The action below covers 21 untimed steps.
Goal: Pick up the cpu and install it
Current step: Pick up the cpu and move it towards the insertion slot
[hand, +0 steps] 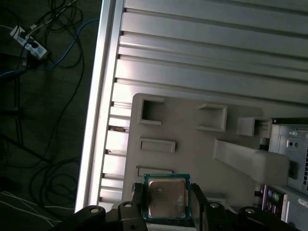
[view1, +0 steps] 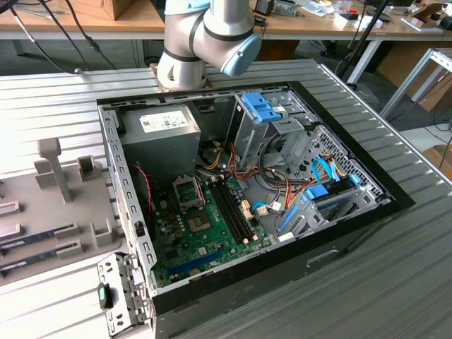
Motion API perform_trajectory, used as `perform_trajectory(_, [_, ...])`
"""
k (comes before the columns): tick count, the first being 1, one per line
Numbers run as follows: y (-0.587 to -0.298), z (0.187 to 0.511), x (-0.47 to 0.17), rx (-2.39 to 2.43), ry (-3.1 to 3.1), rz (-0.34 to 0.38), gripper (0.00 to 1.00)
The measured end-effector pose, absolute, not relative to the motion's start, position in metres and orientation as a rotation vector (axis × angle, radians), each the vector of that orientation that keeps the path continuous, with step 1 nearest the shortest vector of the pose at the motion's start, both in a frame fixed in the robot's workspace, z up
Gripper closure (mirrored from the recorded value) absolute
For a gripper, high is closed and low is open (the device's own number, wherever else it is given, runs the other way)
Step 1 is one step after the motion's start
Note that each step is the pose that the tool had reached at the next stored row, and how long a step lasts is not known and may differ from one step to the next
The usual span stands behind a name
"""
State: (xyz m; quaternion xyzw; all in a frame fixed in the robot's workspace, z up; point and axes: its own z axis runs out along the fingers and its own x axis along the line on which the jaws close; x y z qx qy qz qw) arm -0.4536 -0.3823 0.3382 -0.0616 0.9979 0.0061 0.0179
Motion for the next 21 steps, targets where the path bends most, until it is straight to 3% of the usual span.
perform_trajectory(21, [-0.382, 0.361, -0.454, -0.191, 3.1, 0.023, 0.53])
